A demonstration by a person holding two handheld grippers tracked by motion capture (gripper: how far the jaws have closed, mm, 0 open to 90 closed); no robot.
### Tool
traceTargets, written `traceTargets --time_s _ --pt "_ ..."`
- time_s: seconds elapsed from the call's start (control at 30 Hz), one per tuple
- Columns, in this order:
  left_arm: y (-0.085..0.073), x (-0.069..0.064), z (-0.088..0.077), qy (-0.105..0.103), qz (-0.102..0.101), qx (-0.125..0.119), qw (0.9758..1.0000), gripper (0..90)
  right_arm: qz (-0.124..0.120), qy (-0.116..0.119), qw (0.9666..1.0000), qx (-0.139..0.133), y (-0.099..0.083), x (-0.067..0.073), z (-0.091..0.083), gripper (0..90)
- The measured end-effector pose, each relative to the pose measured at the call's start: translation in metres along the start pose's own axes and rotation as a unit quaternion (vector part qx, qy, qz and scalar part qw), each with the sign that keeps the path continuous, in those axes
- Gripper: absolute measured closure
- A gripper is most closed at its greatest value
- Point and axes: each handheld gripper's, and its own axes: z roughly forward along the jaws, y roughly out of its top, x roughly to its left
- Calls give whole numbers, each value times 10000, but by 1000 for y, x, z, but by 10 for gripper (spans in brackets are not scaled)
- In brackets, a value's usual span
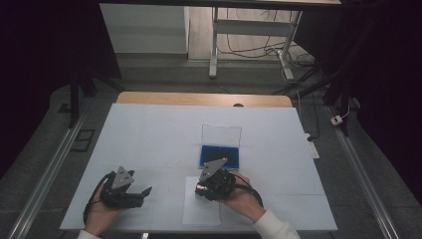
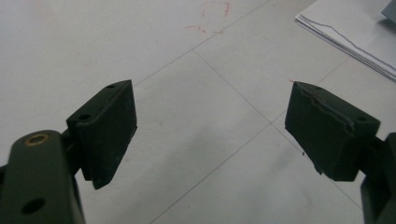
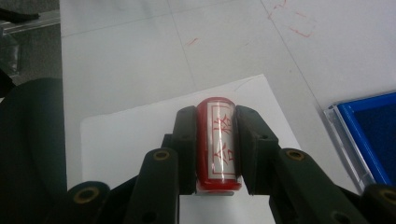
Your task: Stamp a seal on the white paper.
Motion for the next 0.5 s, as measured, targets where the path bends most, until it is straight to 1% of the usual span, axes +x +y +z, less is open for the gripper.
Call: traceTargets --time_s 0.2,0.5 --pt "0 0 0 -5 -12 -9 10000 168 -21 -6 10000 47 -1 -2 2 695" --pt "0 1 0 4 -19 -8 10000 168 20 -6 10000 86 -3 -2 6 695"
